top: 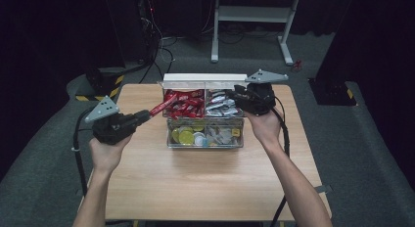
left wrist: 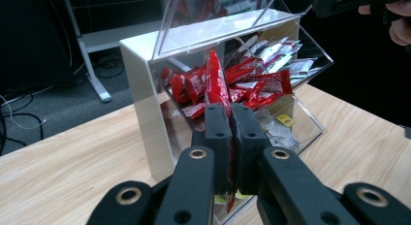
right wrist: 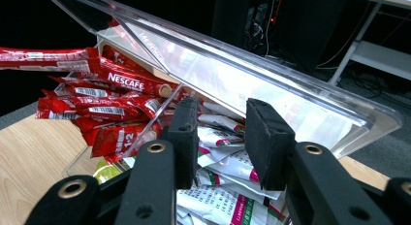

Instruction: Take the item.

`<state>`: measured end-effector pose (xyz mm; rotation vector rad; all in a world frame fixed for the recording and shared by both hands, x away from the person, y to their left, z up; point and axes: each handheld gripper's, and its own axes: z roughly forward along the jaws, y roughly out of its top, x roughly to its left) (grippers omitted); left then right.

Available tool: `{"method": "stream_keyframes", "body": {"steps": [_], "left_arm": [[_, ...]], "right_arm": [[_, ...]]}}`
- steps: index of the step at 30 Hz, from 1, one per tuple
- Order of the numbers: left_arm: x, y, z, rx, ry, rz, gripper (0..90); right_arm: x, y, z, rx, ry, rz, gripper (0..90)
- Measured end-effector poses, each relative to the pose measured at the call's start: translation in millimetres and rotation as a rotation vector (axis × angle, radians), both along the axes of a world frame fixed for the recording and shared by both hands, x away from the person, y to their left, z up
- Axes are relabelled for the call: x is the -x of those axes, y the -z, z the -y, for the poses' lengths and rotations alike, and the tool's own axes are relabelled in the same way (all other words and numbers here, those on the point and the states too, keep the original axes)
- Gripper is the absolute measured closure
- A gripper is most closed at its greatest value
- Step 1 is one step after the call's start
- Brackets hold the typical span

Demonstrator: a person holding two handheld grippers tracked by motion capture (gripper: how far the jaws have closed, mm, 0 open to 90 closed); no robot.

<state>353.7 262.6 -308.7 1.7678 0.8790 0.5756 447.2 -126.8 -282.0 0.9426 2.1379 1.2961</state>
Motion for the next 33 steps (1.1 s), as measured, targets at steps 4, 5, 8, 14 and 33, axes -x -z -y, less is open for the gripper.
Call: {"method": "stream_keyframes", "body": {"steps": [4,5,8,14,33], "left_arm": [[2.8,1.0,-7.8,0.02,-0.011,0.003,86.8],[3.5,0.8,-9.9,0.026,-0.013,0.002,86.8],[5.4,0.6,-14.7,0.024,-0.02,0.001,86.8],[8.5,5.5,-26.4,0.043,-0.041,-0.007,86.8],[21.5,16.6,-47.4,0.087,-0.094,0.018,86.9]], "right_arm": [[-0.5,-0.5,-0.1,0.006,-0.001,0.003,65.5],[-1.0,-1.2,-0.4,0.01,-0.003,0.002,65.5],[-1.3,-1.9,-2.2,0.004,-0.012,0.006,65.5],[-2.2,-2.5,-2.2,0.003,-0.017,-0.002,65.5],[-0.7,-1.9,-2.8,0.008,-0.01,0.007,65.2]]}}
